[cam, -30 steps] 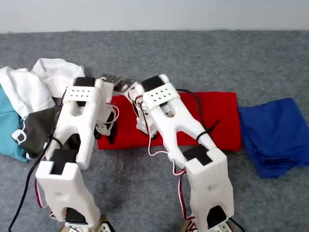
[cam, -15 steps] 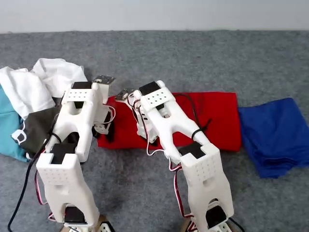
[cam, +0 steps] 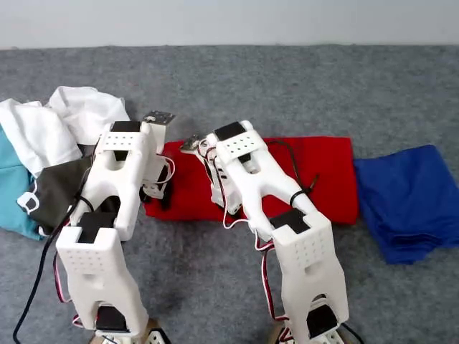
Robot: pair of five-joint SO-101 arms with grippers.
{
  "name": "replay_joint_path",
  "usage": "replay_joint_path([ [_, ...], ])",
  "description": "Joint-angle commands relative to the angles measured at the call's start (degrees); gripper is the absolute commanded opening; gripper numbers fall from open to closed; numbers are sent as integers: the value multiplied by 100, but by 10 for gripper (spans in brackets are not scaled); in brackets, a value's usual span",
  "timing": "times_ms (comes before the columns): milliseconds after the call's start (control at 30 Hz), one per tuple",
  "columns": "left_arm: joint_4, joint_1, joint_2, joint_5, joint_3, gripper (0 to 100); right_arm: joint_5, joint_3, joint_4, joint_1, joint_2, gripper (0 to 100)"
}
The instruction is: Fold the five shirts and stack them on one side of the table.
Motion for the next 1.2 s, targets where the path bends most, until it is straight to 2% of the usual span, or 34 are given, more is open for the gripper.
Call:
replay_joint_path([
  [0,167,-105,-35,-211,13,155,-18,580,-233,154,-57,266],
  [267,413,-62,-79,-334,-22,155,-26,730,-356,198,-242,266],
  [433,501,-62,-88,-334,-48,155,-9,730,-303,207,-1051,266],
  [600,1046,-97,-88,-334,-716,155,-26,730,-268,400,-2026,266],
  [833,1679,-62,-88,-334,-1710,155,-281,730,-321,1604,-2642,268],
  [967,1714,-97,-88,-334,-1780,155,-598,730,-347,2466,-2519,267],
  [1167,1723,-70,-79,-325,-1780,155,-1310,738,-927,3222,-2132,267],
])
